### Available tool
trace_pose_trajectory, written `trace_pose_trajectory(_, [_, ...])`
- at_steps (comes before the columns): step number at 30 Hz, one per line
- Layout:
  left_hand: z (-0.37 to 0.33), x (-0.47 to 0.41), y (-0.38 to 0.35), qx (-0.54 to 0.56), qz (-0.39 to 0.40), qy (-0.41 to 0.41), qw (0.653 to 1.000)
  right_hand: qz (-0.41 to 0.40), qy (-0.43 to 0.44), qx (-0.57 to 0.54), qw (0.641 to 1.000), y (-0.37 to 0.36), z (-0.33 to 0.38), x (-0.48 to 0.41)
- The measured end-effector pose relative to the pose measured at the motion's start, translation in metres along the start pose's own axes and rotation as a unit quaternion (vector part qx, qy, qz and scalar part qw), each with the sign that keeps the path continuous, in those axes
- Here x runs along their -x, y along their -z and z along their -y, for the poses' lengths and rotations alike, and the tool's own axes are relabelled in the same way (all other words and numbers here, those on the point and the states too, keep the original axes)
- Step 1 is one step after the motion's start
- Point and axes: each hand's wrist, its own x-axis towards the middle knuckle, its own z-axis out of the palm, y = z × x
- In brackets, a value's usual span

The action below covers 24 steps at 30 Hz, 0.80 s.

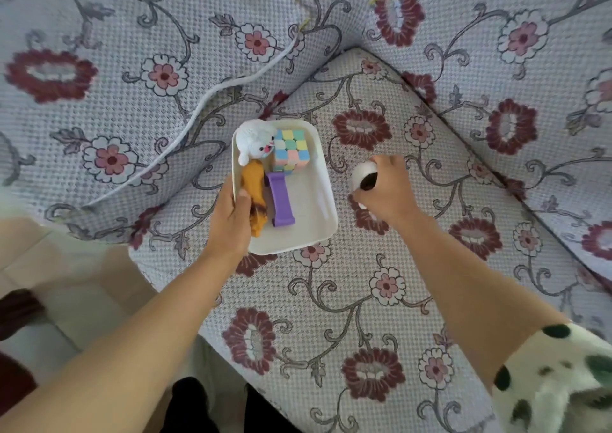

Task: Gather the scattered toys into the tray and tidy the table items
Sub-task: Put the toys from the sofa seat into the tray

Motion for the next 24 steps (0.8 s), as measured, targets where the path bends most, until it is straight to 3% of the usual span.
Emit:
trace_pose_trajectory(7, [-0.018, -0.005, 0.008, 0.003, -0.026, 0.011, 1.000, -0.038, 0.112, -0.187, 0.975, 0.085, 0.055, 0.037])
trace_pose_trajectory(15, [-0.050, -0.002, 0.023, -0.007, -0.044, 0.010, 0.999, 0.045, 0.233, -0.278, 0.931, 0.133, 0.112, 0.070])
trace_pose_trajectory(19, [-0.060, -0.001, 0.035, 0.008, -0.037, -0.015, 0.999, 0.084, 0.244, -0.276, 0.926, 0.140, 0.131, 0.074])
trace_pose_trajectory(24, [-0.063, 0.002, 0.049, 0.029, -0.057, -0.036, 0.997, 0.106, 0.207, -0.192, 0.953, 0.122, 0.148, 0.064])
